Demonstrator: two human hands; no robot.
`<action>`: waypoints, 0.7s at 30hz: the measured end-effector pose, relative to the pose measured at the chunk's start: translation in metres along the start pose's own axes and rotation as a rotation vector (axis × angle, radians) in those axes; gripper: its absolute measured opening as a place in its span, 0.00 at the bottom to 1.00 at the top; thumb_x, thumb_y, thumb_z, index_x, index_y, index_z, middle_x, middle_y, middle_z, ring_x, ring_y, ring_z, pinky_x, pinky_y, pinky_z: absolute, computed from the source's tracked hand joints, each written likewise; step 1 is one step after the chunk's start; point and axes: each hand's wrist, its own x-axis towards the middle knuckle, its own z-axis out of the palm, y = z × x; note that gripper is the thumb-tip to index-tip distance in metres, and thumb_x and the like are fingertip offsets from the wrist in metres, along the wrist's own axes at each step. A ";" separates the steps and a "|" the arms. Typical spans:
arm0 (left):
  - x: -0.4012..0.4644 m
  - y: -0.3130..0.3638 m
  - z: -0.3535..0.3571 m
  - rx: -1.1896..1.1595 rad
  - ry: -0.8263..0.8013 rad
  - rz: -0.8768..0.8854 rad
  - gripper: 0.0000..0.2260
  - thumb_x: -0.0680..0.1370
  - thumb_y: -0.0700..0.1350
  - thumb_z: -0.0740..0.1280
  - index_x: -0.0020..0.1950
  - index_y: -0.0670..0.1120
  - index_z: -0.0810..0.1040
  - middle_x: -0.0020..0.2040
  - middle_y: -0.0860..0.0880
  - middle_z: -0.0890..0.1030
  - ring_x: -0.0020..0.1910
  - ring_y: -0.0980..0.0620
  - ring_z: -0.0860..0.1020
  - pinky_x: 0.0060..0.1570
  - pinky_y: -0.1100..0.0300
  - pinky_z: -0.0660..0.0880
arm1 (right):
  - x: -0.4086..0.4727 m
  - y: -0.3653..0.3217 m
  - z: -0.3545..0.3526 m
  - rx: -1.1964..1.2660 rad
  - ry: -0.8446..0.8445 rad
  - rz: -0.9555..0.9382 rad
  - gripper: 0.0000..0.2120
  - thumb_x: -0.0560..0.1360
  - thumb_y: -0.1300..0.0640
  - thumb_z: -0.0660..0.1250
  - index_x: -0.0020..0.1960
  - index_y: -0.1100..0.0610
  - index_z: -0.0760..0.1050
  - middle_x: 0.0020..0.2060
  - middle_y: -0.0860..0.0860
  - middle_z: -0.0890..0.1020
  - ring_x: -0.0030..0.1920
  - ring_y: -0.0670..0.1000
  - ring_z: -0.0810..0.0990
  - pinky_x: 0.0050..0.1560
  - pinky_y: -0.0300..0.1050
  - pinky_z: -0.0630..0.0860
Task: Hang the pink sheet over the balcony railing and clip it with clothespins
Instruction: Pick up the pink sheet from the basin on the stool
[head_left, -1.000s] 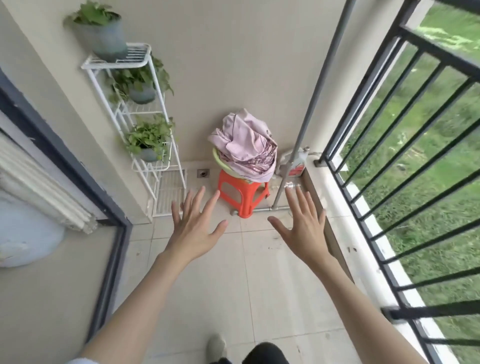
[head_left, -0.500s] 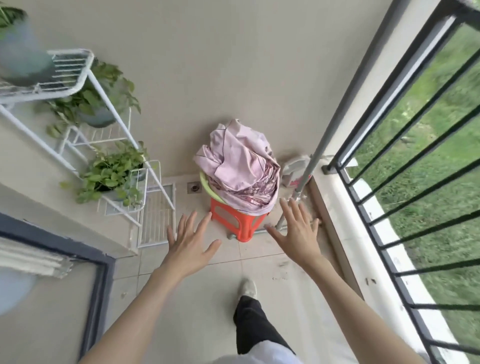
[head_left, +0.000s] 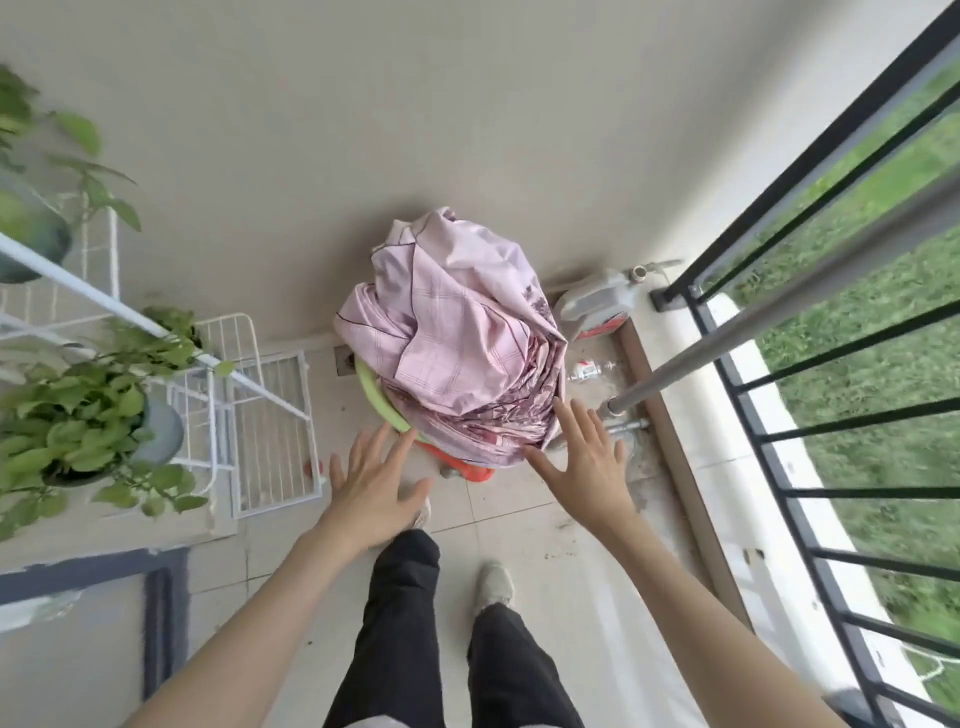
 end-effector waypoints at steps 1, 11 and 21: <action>0.021 -0.003 -0.001 -0.007 -0.008 0.012 0.29 0.77 0.58 0.56 0.75 0.55 0.48 0.77 0.47 0.47 0.75 0.45 0.43 0.71 0.40 0.44 | 0.013 0.002 0.011 0.008 -0.013 0.028 0.33 0.74 0.40 0.61 0.75 0.47 0.54 0.76 0.50 0.57 0.76 0.53 0.52 0.71 0.66 0.49; 0.158 -0.028 0.017 -0.086 -0.056 0.115 0.30 0.77 0.56 0.59 0.74 0.48 0.54 0.76 0.45 0.52 0.75 0.46 0.49 0.72 0.45 0.51 | 0.084 0.029 0.112 0.762 -0.001 0.756 0.38 0.74 0.40 0.63 0.76 0.54 0.52 0.75 0.53 0.60 0.72 0.55 0.61 0.71 0.54 0.61; 0.244 -0.033 0.037 -0.455 0.077 -0.143 0.30 0.75 0.45 0.66 0.72 0.40 0.57 0.72 0.41 0.63 0.71 0.45 0.61 0.69 0.55 0.58 | 0.138 0.056 0.162 1.566 -0.023 1.117 0.35 0.70 0.30 0.57 0.68 0.52 0.68 0.71 0.50 0.67 0.68 0.50 0.70 0.67 0.58 0.66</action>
